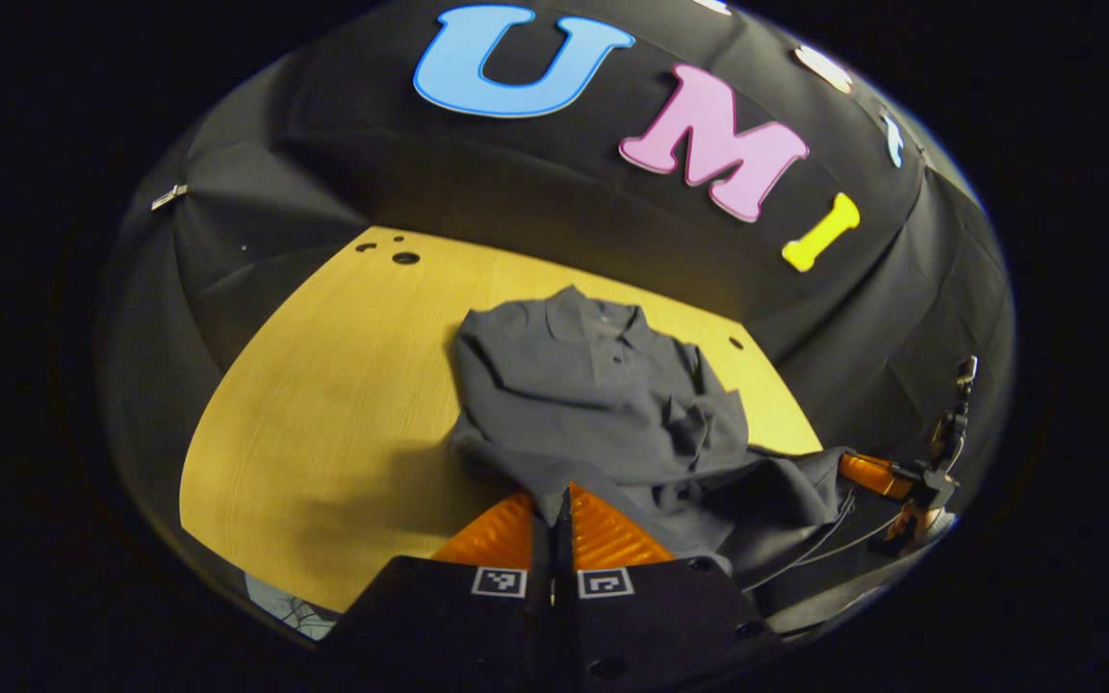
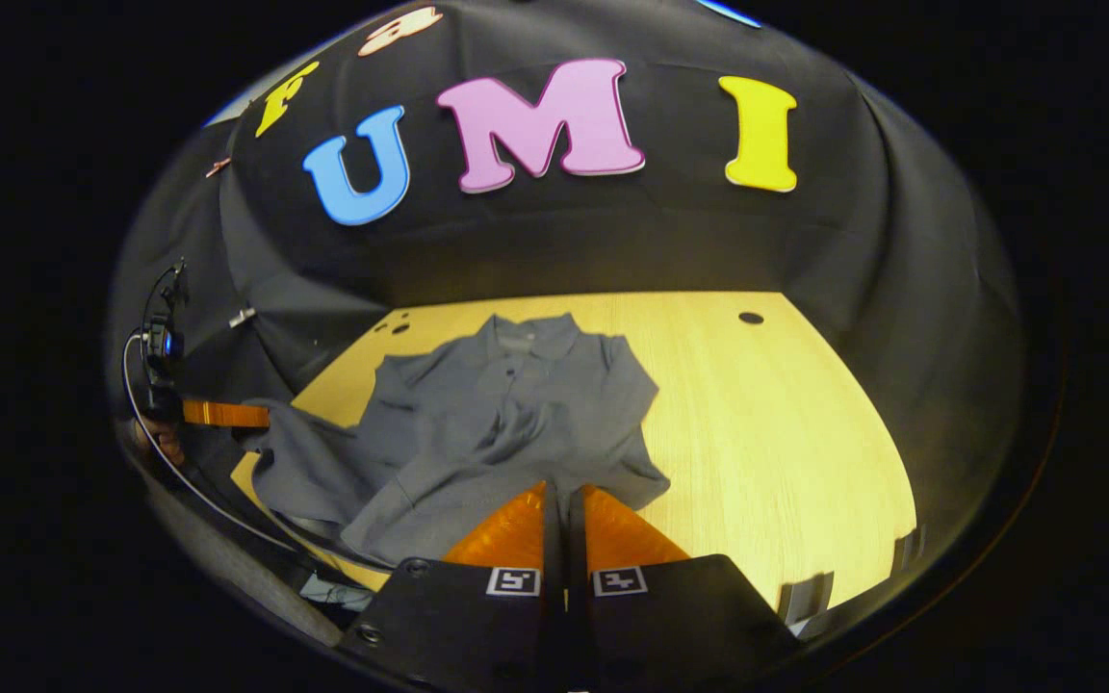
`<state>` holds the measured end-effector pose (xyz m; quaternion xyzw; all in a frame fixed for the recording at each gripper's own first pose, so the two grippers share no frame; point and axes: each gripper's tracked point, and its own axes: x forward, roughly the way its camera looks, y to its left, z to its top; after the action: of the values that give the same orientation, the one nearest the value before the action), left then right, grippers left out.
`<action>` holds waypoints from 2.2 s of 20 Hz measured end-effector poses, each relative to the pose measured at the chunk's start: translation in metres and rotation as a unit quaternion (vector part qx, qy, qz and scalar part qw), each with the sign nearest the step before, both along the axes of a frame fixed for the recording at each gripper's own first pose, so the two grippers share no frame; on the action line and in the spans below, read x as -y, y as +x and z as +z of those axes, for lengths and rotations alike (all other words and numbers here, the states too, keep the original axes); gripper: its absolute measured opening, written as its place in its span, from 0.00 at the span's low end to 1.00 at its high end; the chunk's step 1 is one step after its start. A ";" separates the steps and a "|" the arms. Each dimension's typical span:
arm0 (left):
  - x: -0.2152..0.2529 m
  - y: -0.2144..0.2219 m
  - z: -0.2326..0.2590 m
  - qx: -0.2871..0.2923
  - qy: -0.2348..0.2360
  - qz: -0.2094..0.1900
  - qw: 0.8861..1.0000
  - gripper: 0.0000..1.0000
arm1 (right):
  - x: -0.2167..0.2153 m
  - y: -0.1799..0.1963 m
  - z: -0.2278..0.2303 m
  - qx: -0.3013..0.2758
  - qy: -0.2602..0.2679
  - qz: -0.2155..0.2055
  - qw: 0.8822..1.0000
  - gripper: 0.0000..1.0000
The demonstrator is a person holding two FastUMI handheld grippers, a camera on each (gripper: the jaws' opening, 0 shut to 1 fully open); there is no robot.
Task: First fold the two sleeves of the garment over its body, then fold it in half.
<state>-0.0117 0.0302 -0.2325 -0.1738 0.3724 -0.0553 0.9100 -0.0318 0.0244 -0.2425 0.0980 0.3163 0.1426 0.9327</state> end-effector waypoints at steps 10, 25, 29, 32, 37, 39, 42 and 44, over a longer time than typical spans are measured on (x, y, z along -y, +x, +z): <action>-0.022 0.110 0.021 0.046 -0.008 0.052 0.998 0.05 | -0.002 0.115 0.023 0.062 0.002 -0.032 0.998 0.05; -0.049 0.266 -0.062 0.024 0.062 0.060 0.996 0.05 | -0.001 0.268 -0.061 0.043 -0.052 -0.048 0.997 0.05; -0.056 0.291 -0.107 -0.003 0.074 0.057 0.996 0.05 | -0.005 0.293 -0.104 0.020 -0.064 -0.042 0.997 0.05; -0.055 0.300 -0.142 -0.030 0.084 0.054 0.994 0.05 | -0.009 0.301 -0.142 -0.004 -0.085 -0.033 0.996 0.05; -0.053 0.307 -0.178 -0.055 0.102 0.045 0.992 0.05 | -0.011 0.299 -0.189 -0.040 -0.108 -0.019 0.993 0.05; -0.052 0.305 -0.185 -0.056 0.113 0.041 0.991 0.05 | -0.016 0.297 -0.202 -0.053 -0.108 -0.012 0.993 0.05; -0.053 0.305 -0.187 -0.047 0.129 0.033 0.990 0.05 | -0.018 0.296 -0.205 -0.058 -0.112 -0.010 0.992 0.10; -0.052 0.305 -0.186 -0.047 0.129 0.033 0.990 0.07 | -0.016 0.294 -0.205 -0.061 -0.116 -0.012 0.991 0.10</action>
<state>0.2931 0.0817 -0.4184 -0.0699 0.4133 0.0310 0.9074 0.2623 0.0403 -0.4477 0.0020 0.3861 0.0874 0.9183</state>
